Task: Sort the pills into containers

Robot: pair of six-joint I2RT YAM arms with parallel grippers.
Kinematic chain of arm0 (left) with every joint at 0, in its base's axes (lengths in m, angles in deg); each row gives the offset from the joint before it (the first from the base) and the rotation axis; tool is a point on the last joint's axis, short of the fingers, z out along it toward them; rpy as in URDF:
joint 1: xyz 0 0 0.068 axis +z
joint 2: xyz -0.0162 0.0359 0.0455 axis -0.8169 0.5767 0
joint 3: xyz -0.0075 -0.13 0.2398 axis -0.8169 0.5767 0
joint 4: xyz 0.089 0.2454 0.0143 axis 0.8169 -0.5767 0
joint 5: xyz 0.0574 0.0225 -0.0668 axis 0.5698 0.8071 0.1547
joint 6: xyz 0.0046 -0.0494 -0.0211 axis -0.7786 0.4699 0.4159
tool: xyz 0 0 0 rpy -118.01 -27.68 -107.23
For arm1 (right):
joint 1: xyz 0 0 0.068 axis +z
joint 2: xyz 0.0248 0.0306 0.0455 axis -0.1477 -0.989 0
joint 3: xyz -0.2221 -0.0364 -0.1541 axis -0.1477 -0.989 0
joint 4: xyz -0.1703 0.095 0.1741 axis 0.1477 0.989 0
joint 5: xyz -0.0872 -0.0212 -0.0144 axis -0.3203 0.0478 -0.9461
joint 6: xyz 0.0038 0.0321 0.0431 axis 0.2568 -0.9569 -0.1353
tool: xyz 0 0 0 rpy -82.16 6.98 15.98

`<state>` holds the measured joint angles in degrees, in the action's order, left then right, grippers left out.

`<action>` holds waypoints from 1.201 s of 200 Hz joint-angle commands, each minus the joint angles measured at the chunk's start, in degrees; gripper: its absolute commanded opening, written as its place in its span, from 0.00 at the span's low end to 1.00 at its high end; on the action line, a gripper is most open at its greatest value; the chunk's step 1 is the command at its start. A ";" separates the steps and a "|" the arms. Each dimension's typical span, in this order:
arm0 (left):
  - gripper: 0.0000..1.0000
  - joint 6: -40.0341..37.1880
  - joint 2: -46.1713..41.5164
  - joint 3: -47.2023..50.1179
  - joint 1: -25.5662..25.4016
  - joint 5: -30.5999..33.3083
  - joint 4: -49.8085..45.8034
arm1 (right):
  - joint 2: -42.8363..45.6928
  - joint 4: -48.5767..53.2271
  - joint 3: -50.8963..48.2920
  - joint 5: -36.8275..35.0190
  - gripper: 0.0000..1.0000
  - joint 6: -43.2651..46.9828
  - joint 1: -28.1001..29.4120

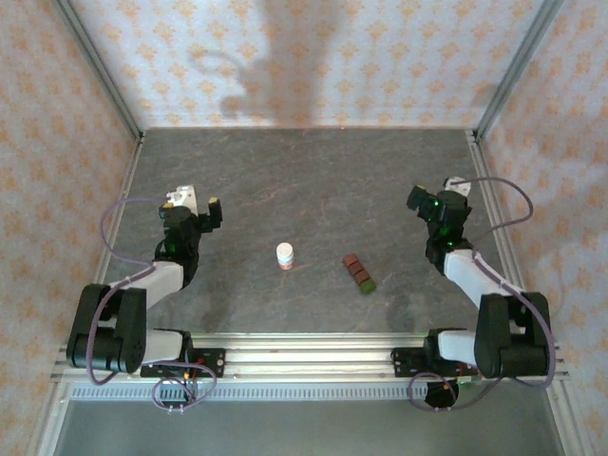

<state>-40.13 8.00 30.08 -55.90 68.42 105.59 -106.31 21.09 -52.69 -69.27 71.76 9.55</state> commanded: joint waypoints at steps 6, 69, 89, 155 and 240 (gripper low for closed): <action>1.00 6.45 -6.02 -3.33 -0.45 2.33 -11.52 | 2.47 19.52 6.84 -3.82 0.99 -14.47 -0.71; 1.00 20.82 -21.95 -9.14 -1.69 -0.59 -32.73 | 8.53 33.51 10.65 13.94 1.00 -14.49 0.27; 1.00 21.09 -23.35 -12.25 -3.99 -1.42 -38.87 | 10.05 37.07 9.81 17.61 1.00 -13.76 2.40; 1.00 21.05 -20.61 -19.17 -10.62 -5.07 -53.61 | 10.51 41.97 3.03 16.25 0.91 -13.51 17.50; 1.00 22.92 -18.37 -18.31 -17.11 -4.35 -53.45 | -1.19 42.66 4.83 9.14 0.87 -10.98 31.06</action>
<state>-17.86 -11.60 12.20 -71.45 63.43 53.20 -104.60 62.47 -49.82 -56.06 59.46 37.82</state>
